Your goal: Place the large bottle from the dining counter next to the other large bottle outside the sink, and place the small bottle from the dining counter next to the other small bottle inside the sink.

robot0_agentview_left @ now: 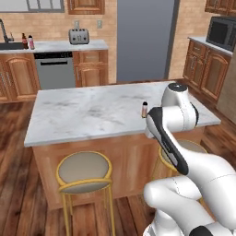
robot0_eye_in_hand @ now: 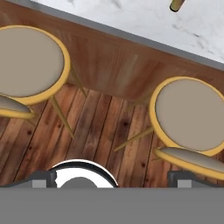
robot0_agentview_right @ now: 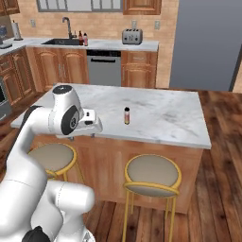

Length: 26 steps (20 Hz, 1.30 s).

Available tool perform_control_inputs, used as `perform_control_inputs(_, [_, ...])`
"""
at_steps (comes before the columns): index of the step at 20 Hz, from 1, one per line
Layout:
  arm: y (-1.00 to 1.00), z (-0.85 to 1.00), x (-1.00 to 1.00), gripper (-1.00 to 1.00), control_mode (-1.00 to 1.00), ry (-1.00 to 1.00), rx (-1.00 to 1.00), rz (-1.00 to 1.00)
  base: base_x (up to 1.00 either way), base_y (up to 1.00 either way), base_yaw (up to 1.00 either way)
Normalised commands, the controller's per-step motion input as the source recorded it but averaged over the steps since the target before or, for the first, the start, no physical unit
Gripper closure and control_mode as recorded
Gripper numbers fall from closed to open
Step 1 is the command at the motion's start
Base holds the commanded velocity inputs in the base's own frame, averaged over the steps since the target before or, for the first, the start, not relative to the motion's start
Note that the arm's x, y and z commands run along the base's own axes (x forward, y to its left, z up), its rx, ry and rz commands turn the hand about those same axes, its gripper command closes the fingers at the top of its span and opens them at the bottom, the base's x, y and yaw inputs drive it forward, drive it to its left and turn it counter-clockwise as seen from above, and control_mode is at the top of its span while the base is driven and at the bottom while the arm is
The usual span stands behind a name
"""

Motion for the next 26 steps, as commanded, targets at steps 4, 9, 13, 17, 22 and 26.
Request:
perform_control_inputs(4, [0.00,0.00,0.00,-1.00,1.00,0.00,0.00,0.00,-0.03,0.18,-0.04])
perform_control_inputs(9, [0.00,0.00,0.00,-1.00,1.00,0.00,0.00,0.00,0.11,0.00,0.00])
perform_control_inputs(13, [0.00,0.00,0.00,-1.00,1.00,0.00,0.00,0.00,0.45,0.00,0.00])
perform_control_inputs(17, [0.00,0.00,0.00,-1.00,1.00,0.00,0.00,0.00,0.47,0.00,0.00])
perform_control_inputs(22, [0.00,0.00,0.00,-1.00,1.00,0.00,0.00,0.00,0.39,0.00,0.00])
perform_control_inputs(26, [0.00,0.00,0.00,-1.00,1.00,0.00,0.00,0.00,0.33,0.00,0.00])
